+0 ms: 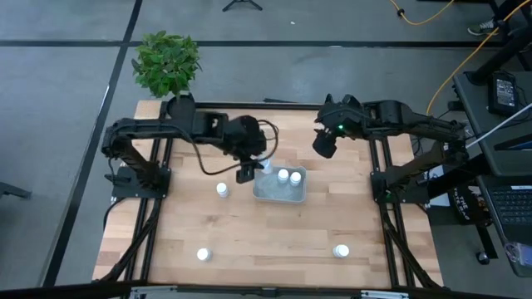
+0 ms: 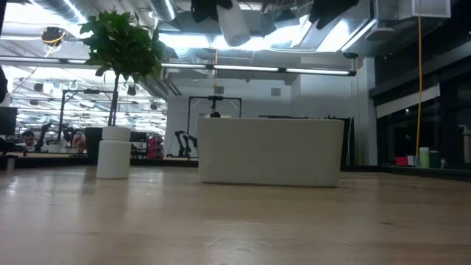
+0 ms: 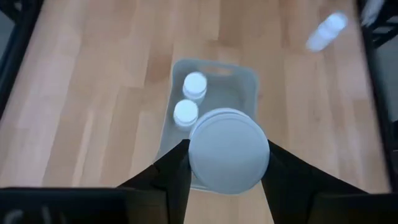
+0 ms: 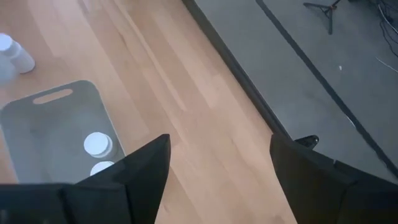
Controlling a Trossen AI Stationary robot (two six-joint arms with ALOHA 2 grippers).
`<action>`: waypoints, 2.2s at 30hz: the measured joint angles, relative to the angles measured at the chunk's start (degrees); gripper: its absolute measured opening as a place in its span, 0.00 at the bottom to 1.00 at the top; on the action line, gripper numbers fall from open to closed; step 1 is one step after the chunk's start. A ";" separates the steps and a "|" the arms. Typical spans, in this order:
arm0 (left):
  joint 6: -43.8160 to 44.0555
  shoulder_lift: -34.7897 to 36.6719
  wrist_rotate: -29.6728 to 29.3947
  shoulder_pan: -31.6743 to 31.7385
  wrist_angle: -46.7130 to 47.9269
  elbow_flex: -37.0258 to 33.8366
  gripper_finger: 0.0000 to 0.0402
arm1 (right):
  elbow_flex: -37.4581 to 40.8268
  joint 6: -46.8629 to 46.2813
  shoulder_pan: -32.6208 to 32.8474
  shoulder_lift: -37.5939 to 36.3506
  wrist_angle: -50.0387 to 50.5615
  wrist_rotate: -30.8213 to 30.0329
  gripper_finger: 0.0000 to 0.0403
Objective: Pick and place pill bottles into a basket
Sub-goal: Put the white pill bottle into the gray bin
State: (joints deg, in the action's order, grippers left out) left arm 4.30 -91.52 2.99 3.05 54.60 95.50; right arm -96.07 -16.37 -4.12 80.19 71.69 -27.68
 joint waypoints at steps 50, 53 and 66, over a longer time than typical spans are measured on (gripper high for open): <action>-6.78 -25.23 -4.71 4.41 -6.13 -1.66 0.39 | 0.00 -5.91 10.47 -6.81 7.18 -2.80 0.68; -7.05 -25.81 -4.29 4.67 -6.37 -1.62 0.39 | 0.00 -6.00 10.47 -6.81 7.16 -2.89 0.68; -4.17 -27.60 1.20 5.09 -0.69 -1.73 0.60 | -0.02 -7.29 10.47 -6.76 7.51 -3.09 0.68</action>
State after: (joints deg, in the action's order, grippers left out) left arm 0.13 -119.12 4.19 8.14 53.91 93.77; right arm -96.09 -23.66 6.35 73.43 79.20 -30.78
